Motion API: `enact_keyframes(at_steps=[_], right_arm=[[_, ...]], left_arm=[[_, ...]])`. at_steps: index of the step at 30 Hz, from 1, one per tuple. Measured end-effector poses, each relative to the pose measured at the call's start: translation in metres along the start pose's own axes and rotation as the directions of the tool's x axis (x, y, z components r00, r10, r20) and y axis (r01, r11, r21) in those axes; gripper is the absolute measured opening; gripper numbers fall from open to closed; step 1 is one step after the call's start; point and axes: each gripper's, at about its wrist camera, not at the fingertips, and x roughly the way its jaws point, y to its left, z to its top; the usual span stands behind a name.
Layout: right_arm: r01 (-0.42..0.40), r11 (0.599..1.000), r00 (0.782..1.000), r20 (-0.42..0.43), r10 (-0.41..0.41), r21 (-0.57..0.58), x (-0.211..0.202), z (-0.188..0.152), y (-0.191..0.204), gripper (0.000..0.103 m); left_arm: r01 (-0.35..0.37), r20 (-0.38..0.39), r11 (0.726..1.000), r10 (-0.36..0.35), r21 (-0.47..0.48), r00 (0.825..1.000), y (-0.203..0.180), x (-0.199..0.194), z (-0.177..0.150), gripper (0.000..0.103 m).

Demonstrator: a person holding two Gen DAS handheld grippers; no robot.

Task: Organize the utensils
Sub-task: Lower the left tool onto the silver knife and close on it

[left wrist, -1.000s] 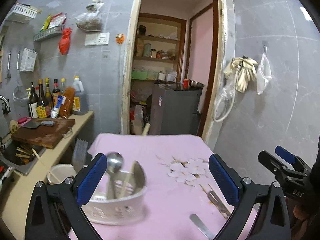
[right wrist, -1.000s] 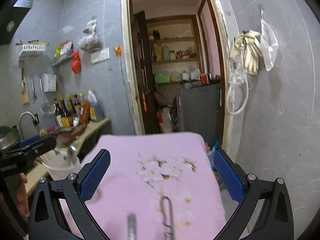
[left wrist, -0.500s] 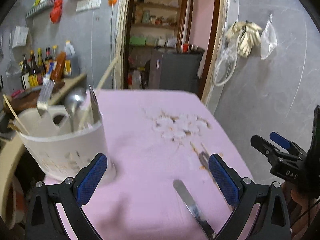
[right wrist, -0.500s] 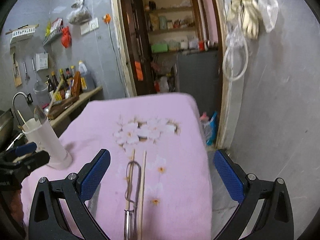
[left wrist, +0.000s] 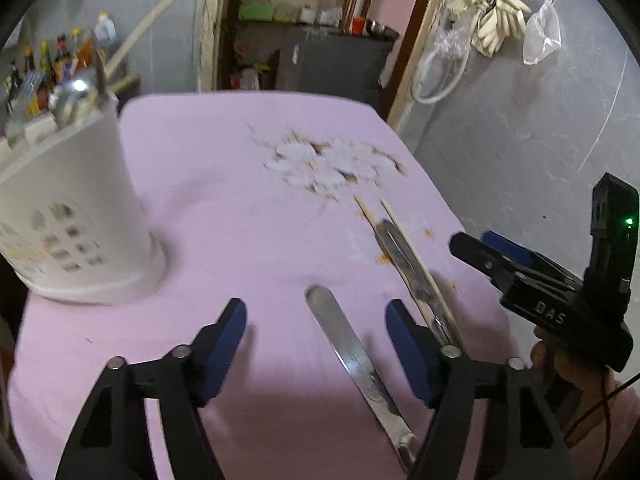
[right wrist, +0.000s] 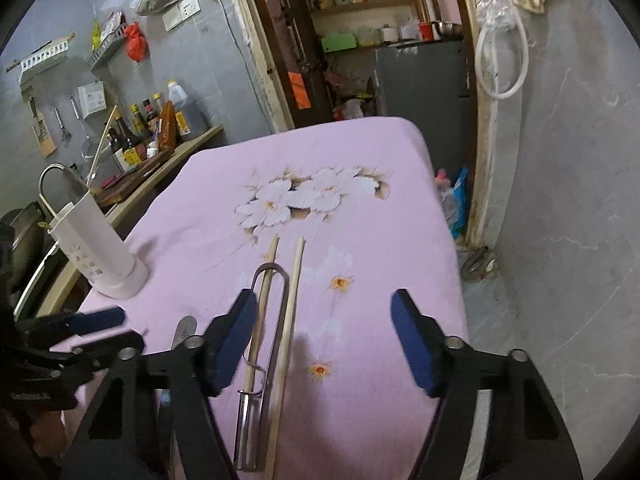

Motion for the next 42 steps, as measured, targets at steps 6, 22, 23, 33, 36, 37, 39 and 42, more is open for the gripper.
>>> enact_keyframes(at_steps=[6,22,23,33,36,37,39,42], right_arm=[[-0.029,0.999,0.998,-0.053,0.029,-0.014,0.009,-0.004,0.0,0.038],[-0.092,0.996,0.99,-0.108,0.092,0.003,0.018,-0.004,-0.002,0.031],[-0.093,0.996,0.99,-0.109,0.094,0.013,0.019,-0.004,-0.004,0.031],[-0.082,0.996,0.988,-0.129,0.086,0.038,0.028,-0.004,-0.007,0.031],[-0.079,0.996,0.988,-0.133,0.083,0.037,0.032,-0.001,-0.007,0.031],[-0.077,0.996,0.988,-0.133,0.082,0.036,0.033,0.0,-0.006,0.031],[-0.075,0.997,0.988,-0.135,0.079,0.033,0.036,0.002,-0.006,0.031],[-0.07,0.997,0.988,-0.14,0.071,0.013,0.043,0.007,-0.003,0.031]], left_arm=[[0.053,-0.107,0.998,-0.057,-0.044,0.993,-0.004,0.019,-0.014,0.042],[-0.074,-0.129,0.983,0.096,0.169,0.987,-0.039,0.033,-0.015,0.029],[-0.077,-0.128,0.982,0.1,0.173,0.987,-0.039,0.033,-0.015,0.028],[-0.105,-0.124,0.981,0.126,0.162,0.984,-0.032,0.036,-0.004,0.022],[-0.119,-0.12,0.98,0.139,0.16,0.983,-0.027,0.041,0.004,0.021],[-0.126,-0.12,0.979,0.145,0.158,0.982,-0.025,0.043,0.006,0.021],[-0.157,-0.111,0.975,0.176,0.16,0.978,-0.02,0.045,0.012,0.021],[-0.208,-0.087,0.962,0.226,0.174,0.97,-0.009,0.049,0.019,0.021]])
